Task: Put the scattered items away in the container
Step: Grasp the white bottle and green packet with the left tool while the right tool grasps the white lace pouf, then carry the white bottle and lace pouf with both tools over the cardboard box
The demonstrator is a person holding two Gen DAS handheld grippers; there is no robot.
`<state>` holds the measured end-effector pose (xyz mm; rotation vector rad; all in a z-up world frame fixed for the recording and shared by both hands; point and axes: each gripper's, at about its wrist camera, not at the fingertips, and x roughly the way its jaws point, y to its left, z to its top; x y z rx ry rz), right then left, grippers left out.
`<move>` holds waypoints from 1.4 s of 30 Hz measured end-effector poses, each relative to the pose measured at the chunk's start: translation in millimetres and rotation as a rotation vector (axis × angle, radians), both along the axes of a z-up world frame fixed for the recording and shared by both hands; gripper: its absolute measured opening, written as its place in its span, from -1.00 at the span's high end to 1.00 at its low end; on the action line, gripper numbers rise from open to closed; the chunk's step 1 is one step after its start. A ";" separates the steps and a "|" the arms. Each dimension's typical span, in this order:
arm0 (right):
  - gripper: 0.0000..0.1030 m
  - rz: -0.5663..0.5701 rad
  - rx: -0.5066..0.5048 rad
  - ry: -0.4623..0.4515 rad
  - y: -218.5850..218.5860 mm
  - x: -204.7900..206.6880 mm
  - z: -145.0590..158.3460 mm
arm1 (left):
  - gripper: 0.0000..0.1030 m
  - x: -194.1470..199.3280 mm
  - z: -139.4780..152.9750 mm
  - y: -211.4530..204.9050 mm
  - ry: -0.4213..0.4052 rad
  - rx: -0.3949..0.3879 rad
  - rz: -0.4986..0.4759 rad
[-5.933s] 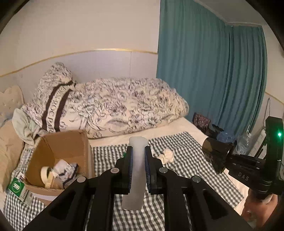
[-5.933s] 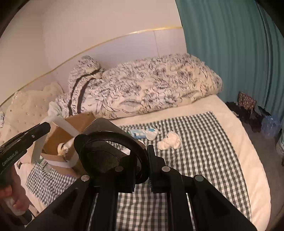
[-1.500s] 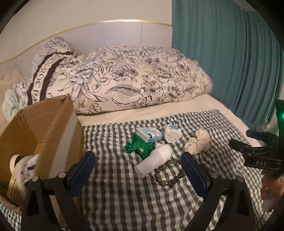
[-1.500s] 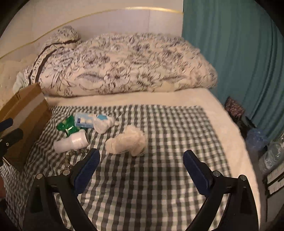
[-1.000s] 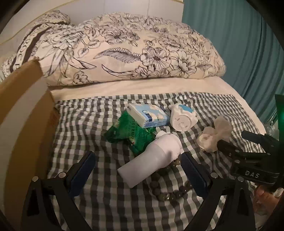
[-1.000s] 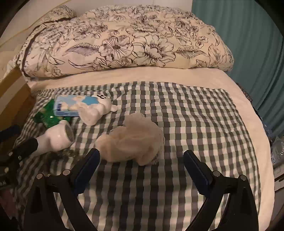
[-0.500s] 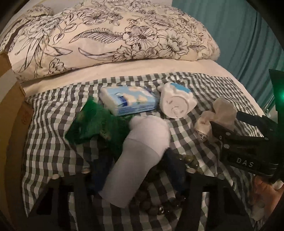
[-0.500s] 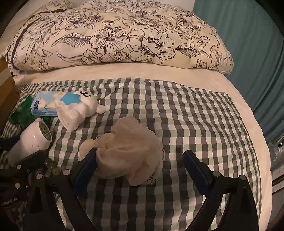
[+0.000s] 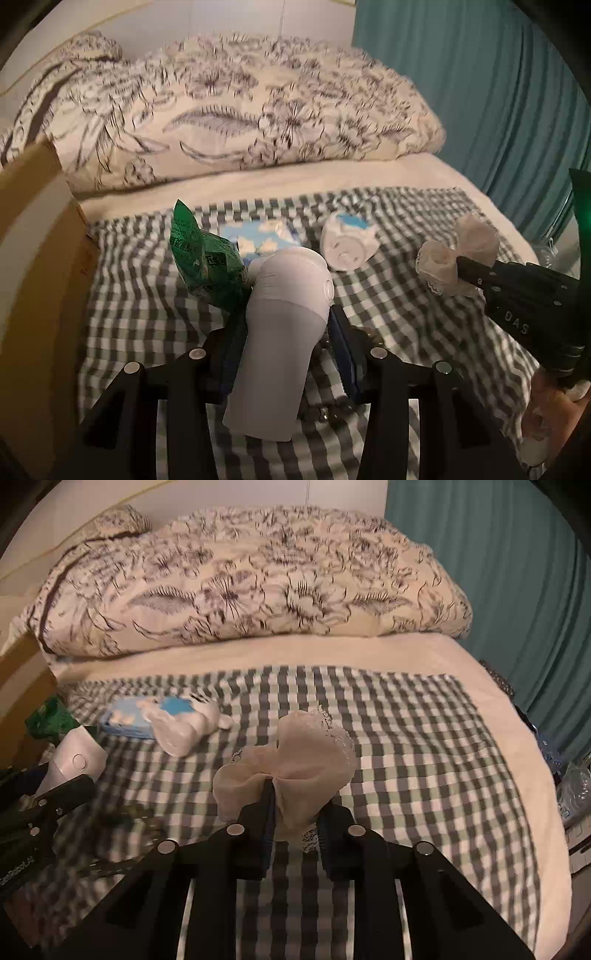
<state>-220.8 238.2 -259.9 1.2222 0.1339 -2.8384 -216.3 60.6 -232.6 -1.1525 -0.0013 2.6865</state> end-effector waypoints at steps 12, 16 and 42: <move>0.65 0.031 -0.099 0.134 -27.5 82.0 90.9 | 0.12 72.6 88.3 -34.8 0.158 0.023 0.019; 0.65 0.056 -0.111 0.174 -46.9 106.4 118.6 | 0.12 96.7 117.5 -53.9 0.195 0.038 0.021; 0.65 0.294 -0.285 0.284 -198.8 151.1 210.5 | 0.12 157.0 202.0 -242.6 0.316 -0.025 0.264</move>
